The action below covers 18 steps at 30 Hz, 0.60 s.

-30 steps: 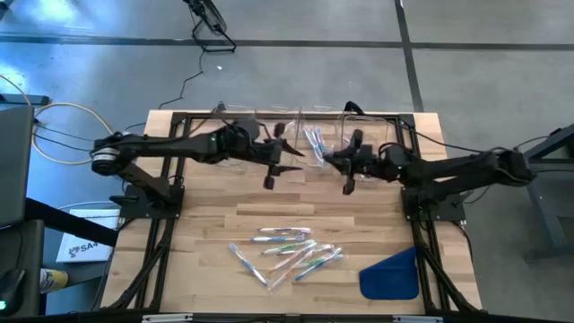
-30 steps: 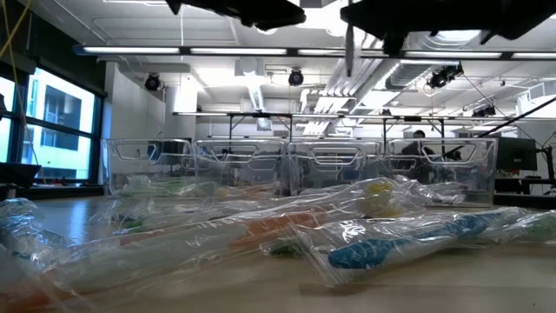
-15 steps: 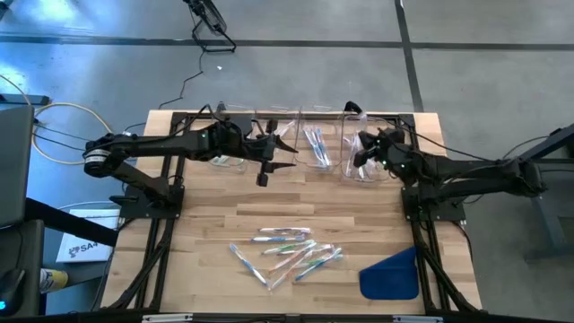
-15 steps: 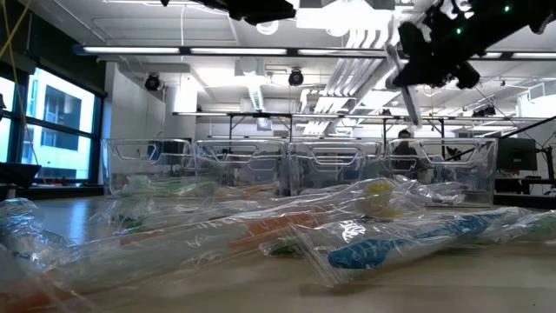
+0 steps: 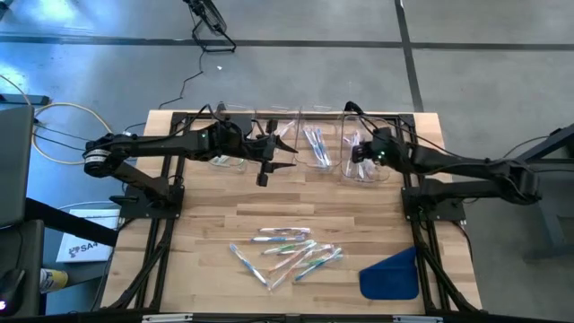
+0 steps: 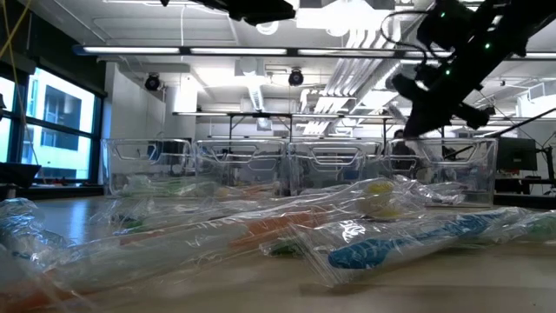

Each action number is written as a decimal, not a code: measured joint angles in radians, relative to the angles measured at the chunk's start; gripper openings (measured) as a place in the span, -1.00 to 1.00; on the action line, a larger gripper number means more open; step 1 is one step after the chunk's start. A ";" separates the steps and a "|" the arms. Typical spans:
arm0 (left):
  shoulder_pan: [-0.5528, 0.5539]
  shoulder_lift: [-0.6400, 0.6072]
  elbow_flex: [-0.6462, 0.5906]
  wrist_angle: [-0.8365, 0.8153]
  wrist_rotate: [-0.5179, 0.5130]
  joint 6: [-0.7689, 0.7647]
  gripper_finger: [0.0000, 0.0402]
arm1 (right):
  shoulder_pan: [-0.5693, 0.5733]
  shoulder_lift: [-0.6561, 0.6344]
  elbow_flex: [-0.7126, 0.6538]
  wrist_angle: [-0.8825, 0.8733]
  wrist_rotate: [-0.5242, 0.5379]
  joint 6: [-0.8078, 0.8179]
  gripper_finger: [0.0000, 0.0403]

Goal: Pick & Place Toothbrushes
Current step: Put the violet toothbrush into the right transparent bin

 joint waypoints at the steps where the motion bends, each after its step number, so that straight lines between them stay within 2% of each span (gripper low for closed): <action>1: 0.000 0.000 0.000 -0.001 0.000 0.000 -0.19 | -0.009 0.020 0.000 -0.002 -0.019 0.001 -0.93; 10: 0.000 0.000 0.000 -0.023 0.000 0.000 -0.19 | -0.080 0.153 0.000 -0.029 -0.081 0.023 -0.92; 18: 0.000 0.000 0.000 -0.025 -0.035 0.027 -0.19 | -0.098 0.191 0.000 -0.029 -0.107 0.020 -0.89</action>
